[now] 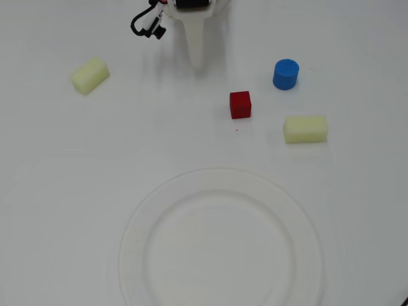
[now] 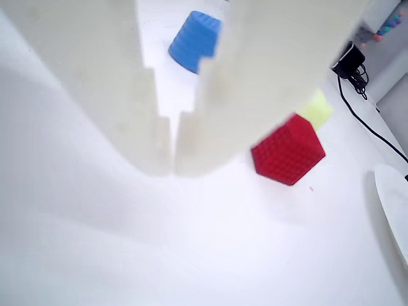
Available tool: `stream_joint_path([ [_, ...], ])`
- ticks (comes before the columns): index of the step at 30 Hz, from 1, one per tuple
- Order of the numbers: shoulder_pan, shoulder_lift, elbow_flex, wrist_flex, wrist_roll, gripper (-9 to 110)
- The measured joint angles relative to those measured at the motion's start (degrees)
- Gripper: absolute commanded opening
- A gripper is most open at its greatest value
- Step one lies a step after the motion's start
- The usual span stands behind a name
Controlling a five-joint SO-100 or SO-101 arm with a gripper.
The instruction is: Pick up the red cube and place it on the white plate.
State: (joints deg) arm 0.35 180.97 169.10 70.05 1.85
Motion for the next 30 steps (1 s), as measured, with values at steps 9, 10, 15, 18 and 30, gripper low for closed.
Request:
stream_joint_path([
  [9,-5.89,-27.33,-24.08,-1.49,3.08,16],
  [10,-8.17,-29.27,-26.28,-1.67,2.99,19],
  [15,-14.94,-42.28,-35.86,-0.44,4.04,28],
  [18,-17.49,-48.96,-38.41,-0.18,4.22,29],
  [30,-16.0,-62.93,-36.39,-10.9,4.57,30],
])
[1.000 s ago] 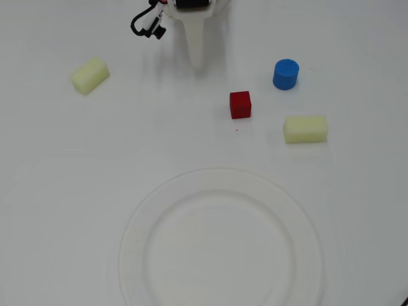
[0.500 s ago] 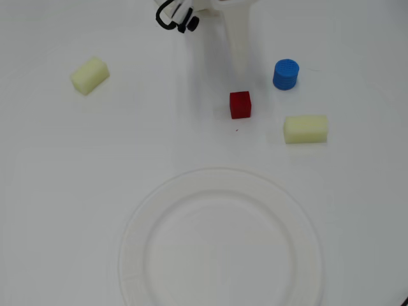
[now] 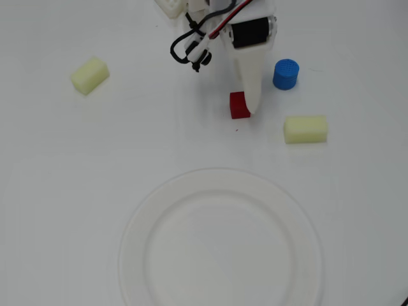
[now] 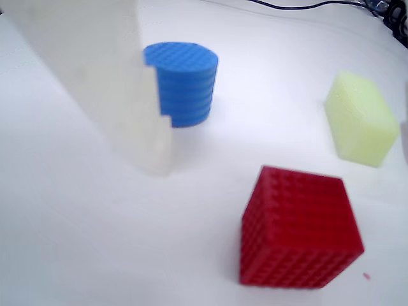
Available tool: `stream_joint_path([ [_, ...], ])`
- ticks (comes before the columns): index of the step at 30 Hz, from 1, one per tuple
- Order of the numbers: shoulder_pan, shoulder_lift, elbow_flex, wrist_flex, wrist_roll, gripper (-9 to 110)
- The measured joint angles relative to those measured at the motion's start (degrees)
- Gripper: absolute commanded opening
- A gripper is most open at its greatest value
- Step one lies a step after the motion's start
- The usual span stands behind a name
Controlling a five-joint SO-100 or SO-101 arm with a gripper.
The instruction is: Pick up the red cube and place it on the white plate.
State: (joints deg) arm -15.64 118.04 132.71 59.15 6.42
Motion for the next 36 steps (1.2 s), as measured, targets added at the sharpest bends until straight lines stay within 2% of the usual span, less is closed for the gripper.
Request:
stream_joint_path([
  [4,2.64,-3.25,1.32,-4.57,-0.09,27],
  [11,3.34,-5.54,1.67,-7.12,-2.99,8],
  [18,3.16,-3.78,1.67,-7.12,-3.78,0],
  [27,6.33,11.87,2.2,-11.51,-6.33,0],
  [36,11.16,5.62,-7.29,-17.14,-9.14,0],
])
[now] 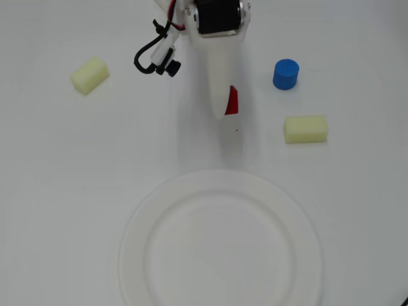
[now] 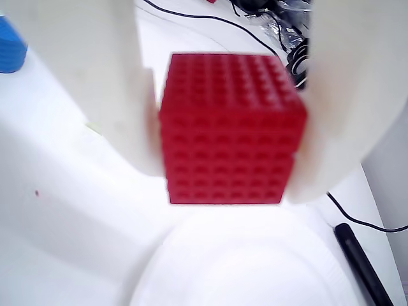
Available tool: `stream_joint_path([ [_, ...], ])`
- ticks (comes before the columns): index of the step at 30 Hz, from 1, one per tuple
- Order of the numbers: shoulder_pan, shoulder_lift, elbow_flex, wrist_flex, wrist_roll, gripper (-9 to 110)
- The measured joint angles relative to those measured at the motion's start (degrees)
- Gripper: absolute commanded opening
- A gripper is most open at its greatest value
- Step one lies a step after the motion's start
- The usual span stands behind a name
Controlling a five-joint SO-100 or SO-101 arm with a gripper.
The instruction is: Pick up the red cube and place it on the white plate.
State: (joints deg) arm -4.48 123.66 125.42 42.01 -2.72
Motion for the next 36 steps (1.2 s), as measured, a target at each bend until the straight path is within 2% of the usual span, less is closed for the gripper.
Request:
stream_joint_path([
  [10,1.32,-21.45,-19.34,-1.23,1.41,0],
  [21,2.37,-34.19,-25.58,-1.32,4.22,1],
  [27,2.02,-34.37,-27.69,-0.18,6.59,22],
  [36,2.81,-34.37,-32.52,10.9,13.18,39],
])
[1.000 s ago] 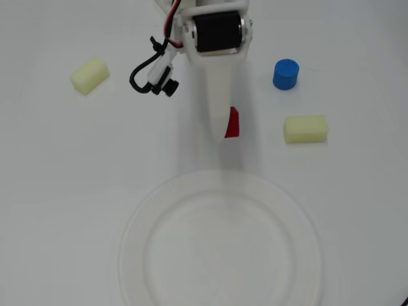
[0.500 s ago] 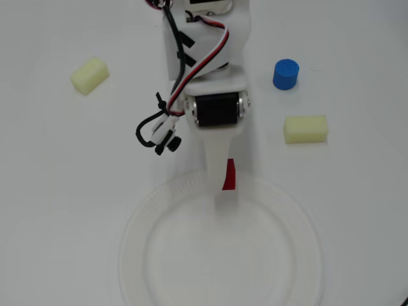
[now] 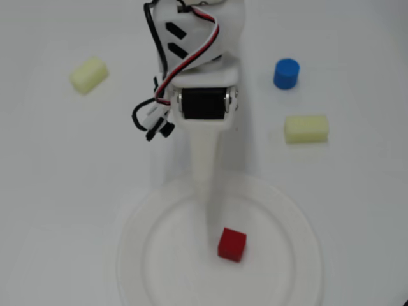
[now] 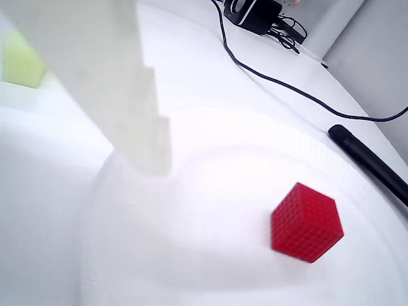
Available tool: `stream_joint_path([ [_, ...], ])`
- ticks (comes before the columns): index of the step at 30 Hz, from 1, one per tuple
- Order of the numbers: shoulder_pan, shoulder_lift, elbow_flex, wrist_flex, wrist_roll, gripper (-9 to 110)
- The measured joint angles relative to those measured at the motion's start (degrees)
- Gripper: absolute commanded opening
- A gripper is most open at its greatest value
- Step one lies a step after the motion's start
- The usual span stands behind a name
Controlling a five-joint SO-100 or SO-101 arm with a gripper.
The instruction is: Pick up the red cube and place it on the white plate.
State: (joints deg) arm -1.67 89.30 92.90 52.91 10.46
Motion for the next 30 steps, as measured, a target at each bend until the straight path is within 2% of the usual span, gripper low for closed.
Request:
stream_joint_path([
  [6,0.0,1.05,-3.96,12.22,1.58,45],
  [13,-1.49,11.07,-3.08,24.79,2.46,47],
  [22,-2.55,38.14,19.51,25.58,2.29,45],
  [30,0.53,65.21,49.39,16.61,-1.76,38],
])
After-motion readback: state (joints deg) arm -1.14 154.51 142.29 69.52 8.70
